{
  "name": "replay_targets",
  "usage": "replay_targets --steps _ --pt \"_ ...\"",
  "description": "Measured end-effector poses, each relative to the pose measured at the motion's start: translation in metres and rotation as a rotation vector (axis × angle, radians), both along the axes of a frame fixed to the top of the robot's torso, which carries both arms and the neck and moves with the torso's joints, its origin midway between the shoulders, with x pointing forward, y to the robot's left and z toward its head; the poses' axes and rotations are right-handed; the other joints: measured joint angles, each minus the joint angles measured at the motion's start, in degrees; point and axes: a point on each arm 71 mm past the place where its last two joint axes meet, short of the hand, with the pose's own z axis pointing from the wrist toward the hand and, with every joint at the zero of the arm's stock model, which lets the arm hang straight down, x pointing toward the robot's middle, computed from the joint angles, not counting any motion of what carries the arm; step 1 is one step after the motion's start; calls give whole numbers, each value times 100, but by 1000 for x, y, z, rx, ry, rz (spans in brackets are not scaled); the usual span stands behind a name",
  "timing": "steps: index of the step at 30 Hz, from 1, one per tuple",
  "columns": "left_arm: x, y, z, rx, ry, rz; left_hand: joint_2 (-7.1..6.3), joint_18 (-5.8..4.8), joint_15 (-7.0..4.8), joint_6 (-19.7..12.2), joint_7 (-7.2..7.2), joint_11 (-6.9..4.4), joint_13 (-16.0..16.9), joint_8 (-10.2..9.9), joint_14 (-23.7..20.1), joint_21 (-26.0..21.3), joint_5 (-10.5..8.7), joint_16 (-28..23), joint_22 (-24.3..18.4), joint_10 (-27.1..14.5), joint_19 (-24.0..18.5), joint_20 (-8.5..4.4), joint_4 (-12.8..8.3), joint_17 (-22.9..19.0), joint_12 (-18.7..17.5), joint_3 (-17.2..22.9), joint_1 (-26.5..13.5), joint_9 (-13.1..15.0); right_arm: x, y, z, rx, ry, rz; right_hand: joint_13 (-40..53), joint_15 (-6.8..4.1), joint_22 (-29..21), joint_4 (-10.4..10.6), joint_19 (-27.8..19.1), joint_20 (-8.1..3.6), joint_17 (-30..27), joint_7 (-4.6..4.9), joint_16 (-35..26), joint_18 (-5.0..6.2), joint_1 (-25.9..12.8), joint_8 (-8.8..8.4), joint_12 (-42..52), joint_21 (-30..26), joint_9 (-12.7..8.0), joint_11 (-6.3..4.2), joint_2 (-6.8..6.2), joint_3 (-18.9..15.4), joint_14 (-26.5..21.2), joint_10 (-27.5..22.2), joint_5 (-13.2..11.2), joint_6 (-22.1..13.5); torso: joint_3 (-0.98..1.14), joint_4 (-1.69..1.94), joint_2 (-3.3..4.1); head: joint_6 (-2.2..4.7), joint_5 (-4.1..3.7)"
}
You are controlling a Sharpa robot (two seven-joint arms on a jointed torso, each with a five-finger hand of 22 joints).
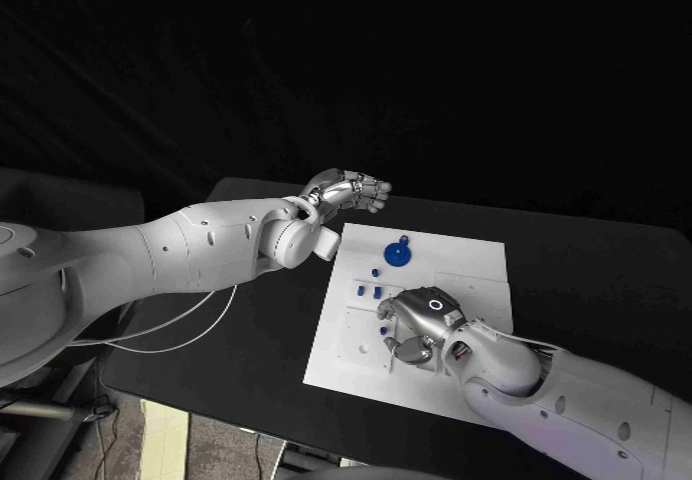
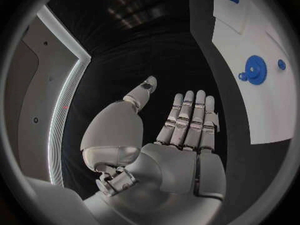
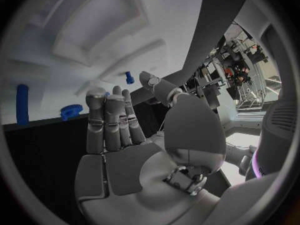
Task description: Assemble the parts on the task board
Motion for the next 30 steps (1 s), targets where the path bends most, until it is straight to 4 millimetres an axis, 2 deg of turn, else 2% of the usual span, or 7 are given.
replay_targets --steps 9,12,15,18,22,25,30 --pt "0 4 0 1 0 7 -6 0 0 -3 3 0 0 0 0 0 0 0 1 0 0 0 0 -1 0 0 -6 0 17 -32 57 88 -63 -57 20 -72 0 70 94 -48 -7 -55 0 -6 183 85 183 0 16 -135 -16 91 76 363 -214 59 0 -7 -2 103 -83" --pt "0 6 0 1 0 10 -6 0 0 -3 3 0 0 10 0 0 0 0 5 0 0 0 0 6 0 0 -6 1 27 -48 77 78 -85 -85 26 -89 0 70 135 -72 -7 -56 19 -85 183 86 200 0 16 -150 -16 91 94 417 -251 60 0 -12 -3 144 -127" --pt "0 7 0 2 0 12 -6 0 0 -3 3 0 0 21 0 0 0 0 5 0 0 0 0 6 0 0 -6 1 36 -62 85 37 -88 -111 14 -90 0 56 135 -72 1 -86 49 -86 161 82 181 0 9 -138 -33 -41 95 405 -368 23 0 -16 -3 179 -169" --pt "0 7 0 2 -1 13 -6 0 0 -3 3 0 1 21 0 0 0 0 5 0 0 0 0 6 0 0 -6 1 45 -77 84 -2 -82 -147 -38 -88 0 -1 133 -69 3 -137 49 -86 72 28 91 0 -24 -84 -47 -181 93 262 -514 -89 0 -21 -8 208 -196" --pt "1 4 0 1 -1 9 -6 0 0 -3 3 0 1 21 0 0 0 0 5 0 0 0 0 5 0 0 -6 1 53 -90 76 -46 -63 -181 -104 -40 0 -71 100 -40 3 -189 49 -86 75 0 5 0 -43 -31 -46 -260 44 112 -562 -187 4 -32 -25 238 -207" --pt "1 4 0 1 -1 10 -6 -1 0 -3 3 0 1 21 0 0 0 0 4 0 0 0 0 5 0 0 -6 1 55 -91 71 -62 -54 -183 -148 -11 0 -94 98 -39 3 -243 49 -86 75 0 5 0 -52 -1 -46 -283 37 41 -572 -245 10 -42 -35 244 -203" --pt "1 4 0 1 -1 10 -6 0 0 -3 3 0 1 21 0 0 0 0 9 0 0 0 0 5 0 0 -6 1 56 -91 58 -105 -32 -182 -198 5 0 -95 89 -29 3 -254 49 -86 75 0 5 0 -52 10 -46 -315 37 -10 -584 -256 21 -47 -40 255 -196"
